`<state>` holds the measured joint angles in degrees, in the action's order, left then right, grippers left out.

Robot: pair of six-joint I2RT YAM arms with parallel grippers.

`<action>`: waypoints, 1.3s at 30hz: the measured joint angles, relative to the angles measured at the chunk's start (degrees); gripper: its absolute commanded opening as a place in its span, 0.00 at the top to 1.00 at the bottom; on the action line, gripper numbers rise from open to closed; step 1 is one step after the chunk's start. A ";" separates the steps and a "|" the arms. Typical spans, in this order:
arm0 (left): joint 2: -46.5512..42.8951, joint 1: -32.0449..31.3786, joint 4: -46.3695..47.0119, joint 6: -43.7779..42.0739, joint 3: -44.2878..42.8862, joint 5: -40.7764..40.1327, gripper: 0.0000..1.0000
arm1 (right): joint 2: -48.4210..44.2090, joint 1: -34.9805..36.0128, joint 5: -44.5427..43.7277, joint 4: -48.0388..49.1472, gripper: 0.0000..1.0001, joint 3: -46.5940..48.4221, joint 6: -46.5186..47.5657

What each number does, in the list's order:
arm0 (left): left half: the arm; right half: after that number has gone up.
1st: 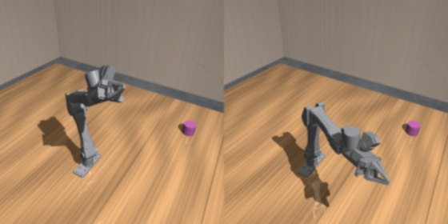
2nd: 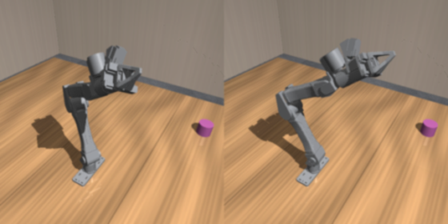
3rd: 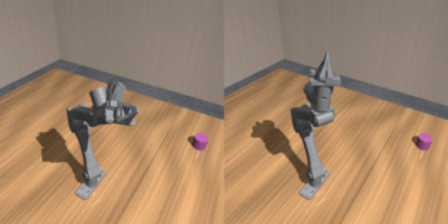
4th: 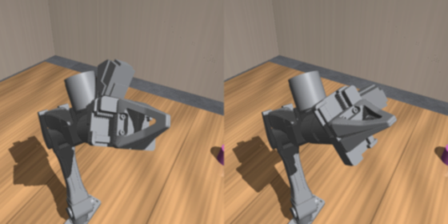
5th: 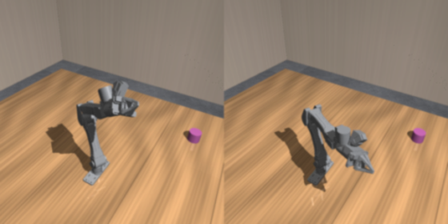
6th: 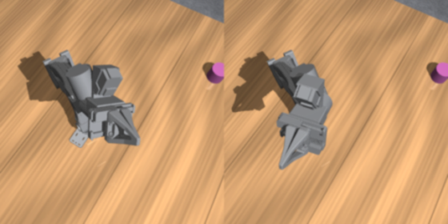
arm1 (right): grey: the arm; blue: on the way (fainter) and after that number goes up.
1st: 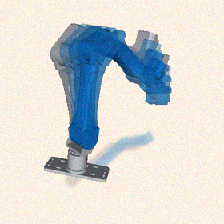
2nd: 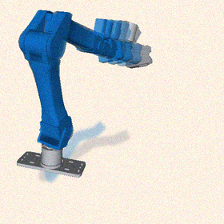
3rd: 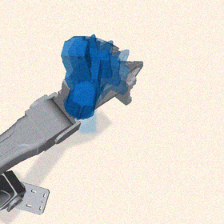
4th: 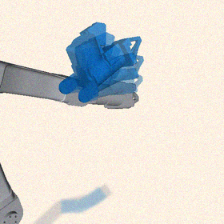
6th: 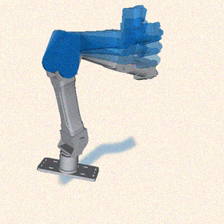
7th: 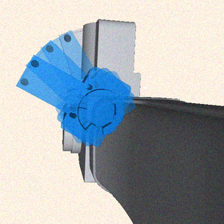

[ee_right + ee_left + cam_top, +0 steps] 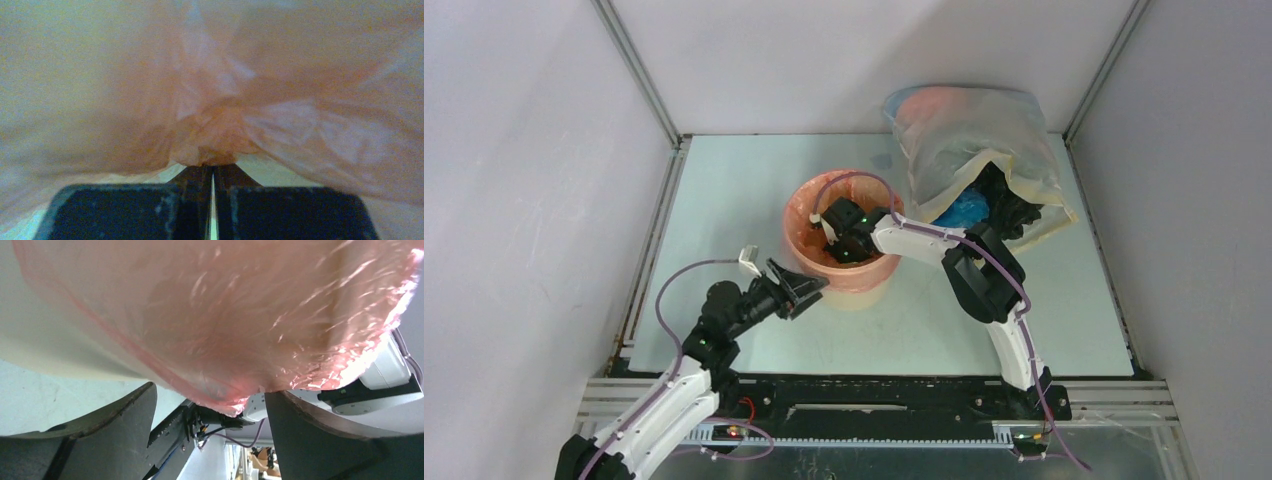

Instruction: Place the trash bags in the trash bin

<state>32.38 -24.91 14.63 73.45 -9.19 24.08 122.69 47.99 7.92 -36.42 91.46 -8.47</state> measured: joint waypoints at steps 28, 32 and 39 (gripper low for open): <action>15.04 -0.22 3.61 -6.19 6.69 -7.45 0.18 | -0.17 -0.35 -0.20 0.63 1.00 0.00 -0.09; 5.07 -0.22 -5.03 -8.57 5.16 -10.78 0.17 | -1.14 -0.39 -0.76 -0.81 1.00 -0.15 -0.11; -3.67 -0.15 -14.88 -10.54 2.03 -14.80 0.17 | -7.54 -0.22 -2.16 -3.17 1.00 -0.20 -0.11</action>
<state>28.71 -25.06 -0.25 62.92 -7.16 9.28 115.15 47.77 5.76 -39.59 91.26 -8.58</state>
